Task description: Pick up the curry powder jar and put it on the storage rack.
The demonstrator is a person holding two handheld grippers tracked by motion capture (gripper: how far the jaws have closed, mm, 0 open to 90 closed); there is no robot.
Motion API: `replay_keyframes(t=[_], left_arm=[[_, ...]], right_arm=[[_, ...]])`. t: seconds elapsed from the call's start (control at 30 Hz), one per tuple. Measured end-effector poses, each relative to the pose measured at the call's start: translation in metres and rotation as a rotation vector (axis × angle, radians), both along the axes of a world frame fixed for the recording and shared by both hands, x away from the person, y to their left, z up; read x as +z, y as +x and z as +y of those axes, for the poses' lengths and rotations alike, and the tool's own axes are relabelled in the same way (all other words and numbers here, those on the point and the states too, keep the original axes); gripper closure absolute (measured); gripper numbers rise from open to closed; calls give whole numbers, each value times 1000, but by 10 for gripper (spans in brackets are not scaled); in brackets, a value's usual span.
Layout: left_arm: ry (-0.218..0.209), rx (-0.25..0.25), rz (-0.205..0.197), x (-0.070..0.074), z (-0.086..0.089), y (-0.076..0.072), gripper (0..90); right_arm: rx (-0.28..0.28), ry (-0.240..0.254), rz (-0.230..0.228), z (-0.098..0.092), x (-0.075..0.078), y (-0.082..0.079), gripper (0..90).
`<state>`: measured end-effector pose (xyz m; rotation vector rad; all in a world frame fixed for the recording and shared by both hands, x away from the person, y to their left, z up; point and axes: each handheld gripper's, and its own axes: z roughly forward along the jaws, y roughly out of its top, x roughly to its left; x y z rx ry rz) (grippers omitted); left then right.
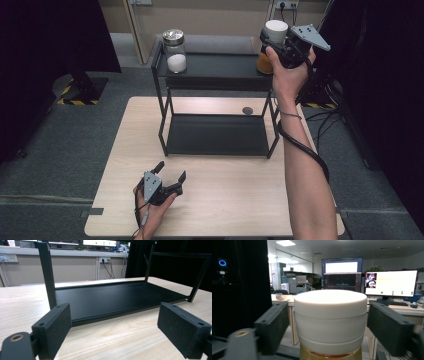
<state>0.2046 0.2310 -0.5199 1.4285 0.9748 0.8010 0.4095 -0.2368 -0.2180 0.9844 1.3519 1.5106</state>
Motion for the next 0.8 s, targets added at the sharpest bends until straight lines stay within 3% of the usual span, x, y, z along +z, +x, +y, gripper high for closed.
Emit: replay_keyframes(t=[0.47, 0.63, 0.8], left_arm=[[2, -4, 2, 0, 0, 1, 114], [-1, -3, 6, 1, 1, 1, 114], [4, -3, 4, 1, 0, 1, 114]], right_arm=[[65, 41, 20, -19, 1, -22, 52], [70, 12, 40, -27, 1, -31, 47], [86, -3, 30, -34, -4, -39, 46]])
